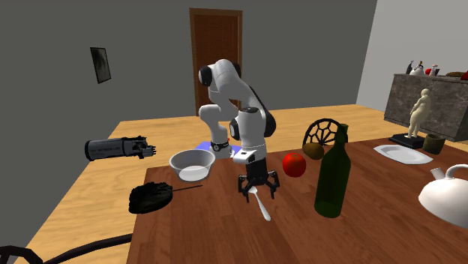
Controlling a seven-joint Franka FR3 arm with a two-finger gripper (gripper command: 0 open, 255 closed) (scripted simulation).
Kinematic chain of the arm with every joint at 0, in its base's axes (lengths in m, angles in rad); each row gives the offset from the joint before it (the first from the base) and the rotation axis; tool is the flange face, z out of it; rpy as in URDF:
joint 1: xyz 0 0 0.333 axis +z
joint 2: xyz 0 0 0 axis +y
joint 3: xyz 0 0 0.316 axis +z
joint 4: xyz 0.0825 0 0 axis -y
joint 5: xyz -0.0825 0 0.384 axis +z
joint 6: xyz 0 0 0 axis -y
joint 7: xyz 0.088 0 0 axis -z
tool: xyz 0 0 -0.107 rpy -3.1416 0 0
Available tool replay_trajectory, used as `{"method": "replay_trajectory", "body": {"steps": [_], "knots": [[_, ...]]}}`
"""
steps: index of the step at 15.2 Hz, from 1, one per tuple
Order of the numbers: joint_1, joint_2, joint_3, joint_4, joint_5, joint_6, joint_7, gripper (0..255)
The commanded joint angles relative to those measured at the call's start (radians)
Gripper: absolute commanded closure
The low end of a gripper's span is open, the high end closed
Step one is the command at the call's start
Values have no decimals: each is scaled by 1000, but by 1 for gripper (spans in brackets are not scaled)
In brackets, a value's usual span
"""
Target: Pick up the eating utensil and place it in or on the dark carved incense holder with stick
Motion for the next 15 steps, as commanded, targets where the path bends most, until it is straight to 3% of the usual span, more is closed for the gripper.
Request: {"method": "replay_trajectory", "body": {"steps": [1,6,7,15], "knots": [[1,4,-1,0,-1,5,1,0],[1,4,-1,0,-1,4,1,0],[1,4,-1,0,-1,4,1,255],[1,4,-1,0,-1,4,1,255]]}}
